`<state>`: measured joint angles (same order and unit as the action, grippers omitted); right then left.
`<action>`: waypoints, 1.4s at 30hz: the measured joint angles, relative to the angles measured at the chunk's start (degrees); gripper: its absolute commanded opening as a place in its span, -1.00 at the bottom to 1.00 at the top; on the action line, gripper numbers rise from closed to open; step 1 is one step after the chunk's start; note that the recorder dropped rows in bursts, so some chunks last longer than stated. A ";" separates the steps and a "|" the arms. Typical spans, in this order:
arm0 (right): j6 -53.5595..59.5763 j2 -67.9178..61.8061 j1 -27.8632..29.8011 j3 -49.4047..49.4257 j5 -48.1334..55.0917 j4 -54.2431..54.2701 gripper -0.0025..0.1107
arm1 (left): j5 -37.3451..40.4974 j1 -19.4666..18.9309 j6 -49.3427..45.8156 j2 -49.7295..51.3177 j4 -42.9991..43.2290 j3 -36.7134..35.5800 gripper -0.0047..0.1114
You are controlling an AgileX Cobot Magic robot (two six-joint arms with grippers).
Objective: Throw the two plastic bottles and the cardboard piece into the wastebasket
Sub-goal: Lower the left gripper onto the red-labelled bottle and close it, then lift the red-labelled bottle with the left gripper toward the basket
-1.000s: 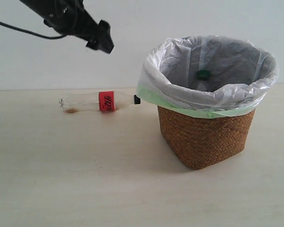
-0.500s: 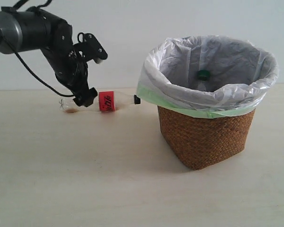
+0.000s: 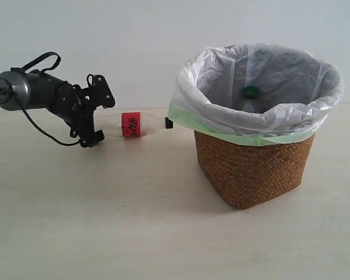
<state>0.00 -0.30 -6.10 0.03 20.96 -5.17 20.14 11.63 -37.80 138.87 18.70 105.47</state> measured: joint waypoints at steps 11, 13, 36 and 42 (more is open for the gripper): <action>0.00 0.00 0.00 0.00 0.00 0.00 -0.96 | -7.17 0.73 -4.41 2.84 -0.38 0.46 -0.83; 0.00 0.00 0.00 0.00 0.00 0.00 -0.96 | -6.41 1.11 -5.08 2.84 -0.50 0.46 -0.84; 0.00 0.00 0.00 0.00 0.00 0.00 -0.96 | 28.40 2.24 36.97 -18.48 19.45 0.00 -0.85; 0.00 0.00 0.00 0.00 0.00 0.00 -0.96 | 39.42 2.24 45.68 -24.99 25.53 0.00 -0.85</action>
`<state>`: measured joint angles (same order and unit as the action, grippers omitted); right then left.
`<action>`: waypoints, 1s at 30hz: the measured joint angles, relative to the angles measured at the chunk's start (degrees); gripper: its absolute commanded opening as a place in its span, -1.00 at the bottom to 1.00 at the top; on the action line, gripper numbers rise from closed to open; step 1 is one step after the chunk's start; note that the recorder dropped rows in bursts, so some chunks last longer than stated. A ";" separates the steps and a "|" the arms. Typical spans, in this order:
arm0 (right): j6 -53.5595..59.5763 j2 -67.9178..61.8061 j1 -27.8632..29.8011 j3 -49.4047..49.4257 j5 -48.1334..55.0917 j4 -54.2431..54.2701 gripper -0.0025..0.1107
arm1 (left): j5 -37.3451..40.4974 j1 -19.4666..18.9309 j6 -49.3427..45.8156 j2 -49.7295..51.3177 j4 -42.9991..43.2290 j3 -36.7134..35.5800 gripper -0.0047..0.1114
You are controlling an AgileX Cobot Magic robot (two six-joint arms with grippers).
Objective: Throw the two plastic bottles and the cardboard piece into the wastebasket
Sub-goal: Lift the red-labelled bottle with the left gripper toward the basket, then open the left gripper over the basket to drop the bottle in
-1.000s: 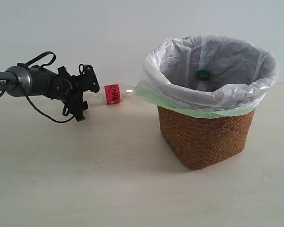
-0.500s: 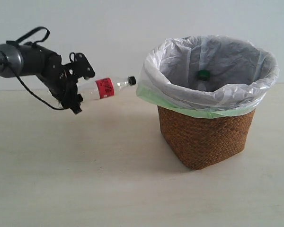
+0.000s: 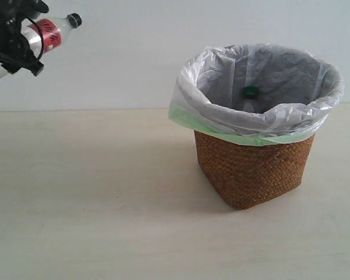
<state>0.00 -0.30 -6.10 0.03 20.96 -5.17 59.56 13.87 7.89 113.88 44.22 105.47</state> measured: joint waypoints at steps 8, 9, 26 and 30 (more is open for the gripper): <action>0.00 0.00 0.00 0.00 0.00 0.00 -0.96 | 6.40 0.48 -0.93 -2.66 -1.72 0.00 -0.85; 0.00 0.00 0.00 0.00 0.00 0.00 -0.96 | 6.43 0.93 -1.67 -2.66 -3.05 0.00 -0.85; 0.00 0.00 0.00 0.00 0.00 0.00 -0.96 | -25.77 26.35 -32.61 -7.65 -41.06 4.78 0.88; 0.00 0.00 0.00 0.00 0.00 0.00 -0.96 | -22.52 26.63 -25.89 -7.56 -31.62 5.73 0.96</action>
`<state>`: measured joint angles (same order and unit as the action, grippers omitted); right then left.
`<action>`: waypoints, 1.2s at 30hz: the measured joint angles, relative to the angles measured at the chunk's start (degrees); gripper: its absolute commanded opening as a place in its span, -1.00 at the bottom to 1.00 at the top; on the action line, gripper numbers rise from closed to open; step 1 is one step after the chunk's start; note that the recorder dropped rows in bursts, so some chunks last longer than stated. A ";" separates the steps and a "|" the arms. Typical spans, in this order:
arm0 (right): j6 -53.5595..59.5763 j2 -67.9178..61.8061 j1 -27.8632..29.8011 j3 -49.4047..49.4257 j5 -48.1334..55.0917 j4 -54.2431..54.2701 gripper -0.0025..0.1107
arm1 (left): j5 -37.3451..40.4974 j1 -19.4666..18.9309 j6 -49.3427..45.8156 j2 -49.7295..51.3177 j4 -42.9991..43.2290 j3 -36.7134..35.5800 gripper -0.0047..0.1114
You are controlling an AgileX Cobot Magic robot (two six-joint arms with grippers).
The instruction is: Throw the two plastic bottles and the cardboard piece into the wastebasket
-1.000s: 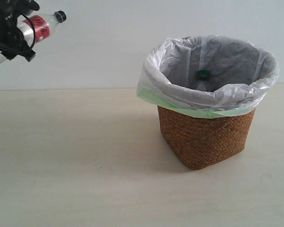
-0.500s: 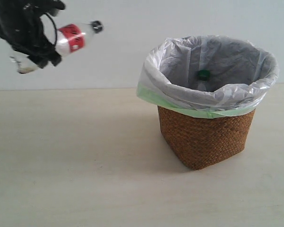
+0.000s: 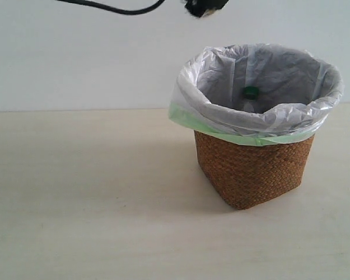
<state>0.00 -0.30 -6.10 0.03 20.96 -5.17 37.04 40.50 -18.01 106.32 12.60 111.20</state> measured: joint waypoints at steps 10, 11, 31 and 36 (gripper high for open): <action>0.00 0.00 0.00 0.00 0.00 0.00 -0.96 | 10.89 -2.29 8.82 4.39 9.67 -0.32 0.96; 0.00 0.00 0.00 0.00 0.00 0.00 -0.96 | 10.89 -2.29 8.34 4.28 9.38 -0.32 0.96; 0.00 0.00 0.00 0.00 0.00 0.00 -0.96 | 19.74 -11.52 10.14 -1.01 2.69 -0.32 -0.80; 0.00 0.00 0.00 0.00 0.00 0.00 -0.96 | 21.91 -17.04 13.14 -4.46 2.07 -2.22 -0.80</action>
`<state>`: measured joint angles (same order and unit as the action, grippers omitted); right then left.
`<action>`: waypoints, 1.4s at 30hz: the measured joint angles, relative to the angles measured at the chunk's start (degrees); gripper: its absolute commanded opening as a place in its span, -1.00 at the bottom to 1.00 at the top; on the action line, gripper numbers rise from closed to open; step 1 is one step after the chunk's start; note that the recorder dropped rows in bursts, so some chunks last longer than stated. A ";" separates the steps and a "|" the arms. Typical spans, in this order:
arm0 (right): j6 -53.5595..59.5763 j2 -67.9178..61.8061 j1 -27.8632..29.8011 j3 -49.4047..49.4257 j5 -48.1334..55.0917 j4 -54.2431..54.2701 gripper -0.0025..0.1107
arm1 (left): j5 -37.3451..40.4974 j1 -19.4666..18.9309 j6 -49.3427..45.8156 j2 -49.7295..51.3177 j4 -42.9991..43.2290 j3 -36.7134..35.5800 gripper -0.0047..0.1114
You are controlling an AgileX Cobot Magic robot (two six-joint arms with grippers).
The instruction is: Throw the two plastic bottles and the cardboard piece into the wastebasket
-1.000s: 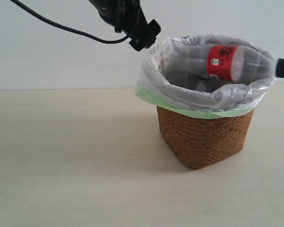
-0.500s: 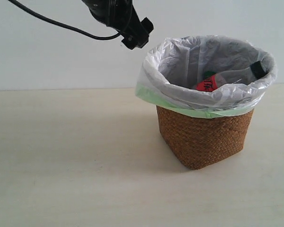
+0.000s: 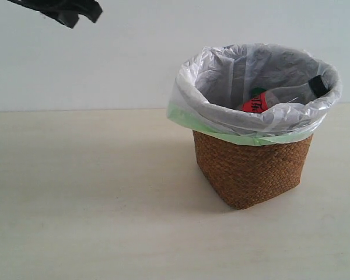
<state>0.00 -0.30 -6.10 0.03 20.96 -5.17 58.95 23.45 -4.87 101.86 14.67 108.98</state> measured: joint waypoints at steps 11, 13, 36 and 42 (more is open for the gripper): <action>0.00 0.00 0.00 0.00 0.00 0.00 -0.96 | -17.41 -10.00 1.75 -20.89 -4.19 -19.97 -0.80; 0.00 0.00 0.00 0.00 0.00 0.00 -0.96 | -22.21 -11.26 1.75 -25.75 -4.19 -24.87 -0.80; 0.00 0.00 0.00 0.00 0.00 0.00 -0.96 | -49.73 -12.72 4.87 -68.35 -12.14 -64.31 -0.80; 0.00 0.00 0.00 0.00 0.00 0.00 -0.96 | -53.59 -12.72 9.66 -80.44 -12.36 -74.28 -0.80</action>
<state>0.00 -0.30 -6.10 0.03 20.96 -5.17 5.35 10.73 4.79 21.43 2.31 34.70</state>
